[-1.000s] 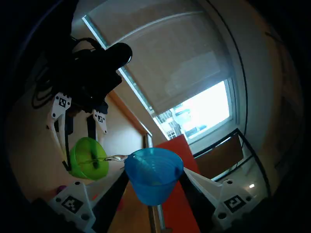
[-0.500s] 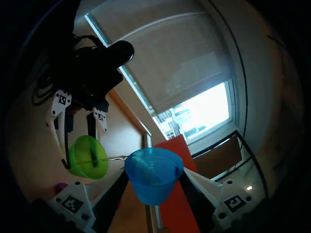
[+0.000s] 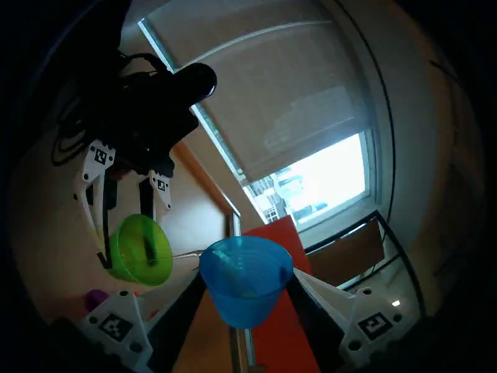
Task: Pour water
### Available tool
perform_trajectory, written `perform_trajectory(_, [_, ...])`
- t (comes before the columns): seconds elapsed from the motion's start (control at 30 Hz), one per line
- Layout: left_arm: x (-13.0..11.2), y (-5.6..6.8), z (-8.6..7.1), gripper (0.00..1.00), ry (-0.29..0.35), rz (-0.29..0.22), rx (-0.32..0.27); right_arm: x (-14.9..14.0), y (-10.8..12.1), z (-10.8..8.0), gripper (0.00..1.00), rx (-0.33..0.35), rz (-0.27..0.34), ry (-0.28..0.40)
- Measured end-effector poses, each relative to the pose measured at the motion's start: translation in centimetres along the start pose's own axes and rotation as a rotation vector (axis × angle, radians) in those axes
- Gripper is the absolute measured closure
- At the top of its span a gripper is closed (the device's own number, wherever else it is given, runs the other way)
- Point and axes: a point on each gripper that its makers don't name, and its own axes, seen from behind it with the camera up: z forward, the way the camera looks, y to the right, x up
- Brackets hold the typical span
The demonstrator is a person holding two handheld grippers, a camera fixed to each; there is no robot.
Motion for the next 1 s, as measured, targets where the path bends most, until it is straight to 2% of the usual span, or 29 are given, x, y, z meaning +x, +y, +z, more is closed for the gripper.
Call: perform_trajectory(1.0, [0.11, 0.02, -0.11, 0.19, 0.006, 0.005, 0.001, 0.38, -0.03, 0.07, 0.1, -0.001, -0.061, -0.003])
